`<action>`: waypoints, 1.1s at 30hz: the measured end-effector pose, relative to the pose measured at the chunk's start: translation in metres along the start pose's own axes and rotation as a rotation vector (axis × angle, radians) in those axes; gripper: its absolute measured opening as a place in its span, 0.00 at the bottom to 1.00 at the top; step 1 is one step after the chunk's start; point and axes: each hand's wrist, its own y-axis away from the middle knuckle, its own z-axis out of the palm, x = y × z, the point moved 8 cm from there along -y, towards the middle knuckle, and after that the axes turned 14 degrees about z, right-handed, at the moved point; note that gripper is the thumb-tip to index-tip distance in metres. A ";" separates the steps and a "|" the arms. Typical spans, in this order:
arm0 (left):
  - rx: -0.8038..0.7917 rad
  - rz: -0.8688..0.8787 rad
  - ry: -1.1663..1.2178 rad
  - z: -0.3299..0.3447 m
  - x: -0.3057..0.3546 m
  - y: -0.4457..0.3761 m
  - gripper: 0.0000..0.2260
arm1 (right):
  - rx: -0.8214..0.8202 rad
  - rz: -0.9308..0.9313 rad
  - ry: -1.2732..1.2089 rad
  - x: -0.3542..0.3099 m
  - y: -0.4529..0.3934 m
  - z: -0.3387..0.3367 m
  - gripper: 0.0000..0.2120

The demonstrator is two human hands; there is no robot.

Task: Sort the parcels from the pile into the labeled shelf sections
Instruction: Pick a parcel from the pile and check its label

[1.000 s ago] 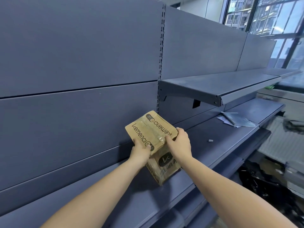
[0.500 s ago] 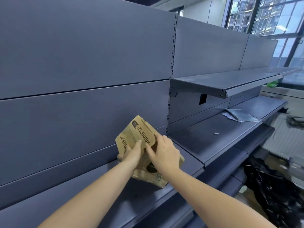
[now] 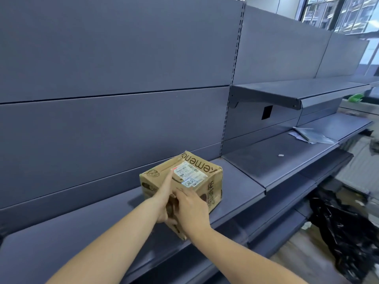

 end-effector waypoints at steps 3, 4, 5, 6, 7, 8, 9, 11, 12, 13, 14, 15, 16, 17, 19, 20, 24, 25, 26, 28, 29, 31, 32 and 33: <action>0.001 0.052 -0.001 -0.002 -0.004 -0.009 0.32 | 0.007 0.000 0.035 0.001 0.007 0.008 0.13; 0.023 0.068 -0.021 -0.005 -0.006 -0.015 0.29 | 0.003 0.002 0.029 0.001 0.007 0.008 0.14; 0.038 0.078 -0.059 -0.006 -0.007 -0.015 0.25 | -0.026 0.003 0.015 0.001 0.006 0.009 0.15; 0.051 0.088 -0.091 -0.007 -0.009 -0.015 0.21 | -0.063 -0.001 -0.010 0.002 0.006 0.010 0.16; 0.059 0.094 -0.120 -0.007 -0.010 -0.016 0.18 | -0.087 -0.001 -0.013 0.003 0.005 0.010 0.16; 0.065 0.103 -0.142 -0.006 -0.011 -0.015 0.16 | -0.091 -0.003 -0.008 0.003 0.005 0.010 0.15; 0.064 0.105 -0.149 -0.005 -0.011 -0.014 0.14 | -0.077 -0.002 -0.009 0.003 0.005 0.009 0.14; 0.065 0.106 -0.146 -0.005 -0.010 -0.014 0.12 | -0.048 -0.002 -0.019 0.003 0.005 0.010 0.11; 0.069 0.108 -0.150 -0.006 -0.009 -0.015 0.11 | -0.025 -0.004 -0.022 0.004 0.005 0.009 0.09; 0.063 0.106 -0.158 -0.006 -0.008 -0.015 0.10 | -0.006 -0.003 -0.017 0.004 0.005 0.009 0.08; 0.053 0.105 -0.160 -0.005 -0.007 -0.016 0.10 | 0.016 -0.008 -0.012 0.004 0.003 0.007 0.07; 0.045 0.102 -0.164 -0.005 -0.006 -0.015 0.09 | 0.045 -0.019 -0.002 0.005 0.002 0.003 0.06; 0.039 0.099 -0.175 -0.006 -0.006 -0.017 0.10 | 0.062 -0.037 0.007 0.005 0.000 0.000 0.07; 0.032 0.089 -0.191 -0.005 -0.006 -0.018 0.10 | 0.041 -0.042 0.010 0.006 -0.003 -0.002 0.08; 0.038 0.084 -0.212 -0.006 -0.007 -0.019 0.10 | -0.051 -0.023 -0.012 0.013 -0.017 -0.004 0.15; 0.044 0.088 -0.209 -0.005 -0.008 -0.018 0.10 | -0.069 -0.006 -0.038 0.019 -0.024 -0.007 0.16; 0.067 0.102 -0.200 -0.008 -0.012 -0.018 0.15 | -0.019 0.106 -0.133 0.057 -0.067 -0.026 0.10; 0.074 0.105 -0.200 -0.009 -0.013 -0.019 0.17 | -0.009 0.148 -0.149 0.070 -0.077 -0.029 0.11; 0.071 0.110 -0.199 -0.010 -0.015 -0.020 0.18 | -0.005 0.191 -0.165 0.084 -0.088 -0.030 0.11; 0.045 0.132 -0.209 -0.009 -0.015 -0.018 0.14 | -0.019 0.259 -0.189 0.108 -0.110 -0.029 0.12; 0.034 0.149 -0.209 -0.009 -0.014 -0.015 0.12 | -0.040 0.293 -0.195 0.119 -0.119 -0.026 0.14; 0.031 0.182 -0.216 -0.009 -0.013 -0.010 0.10 | -0.125 0.370 -0.212 0.139 -0.133 -0.016 0.22; 0.040 0.189 -0.226 -0.011 -0.013 -0.008 0.11 | -0.180 0.404 -0.232 0.146 -0.137 -0.011 0.27; 0.049 0.193 -0.237 -0.013 -0.013 -0.007 0.11 | -0.232 0.432 -0.255 0.151 -0.139 -0.006 0.32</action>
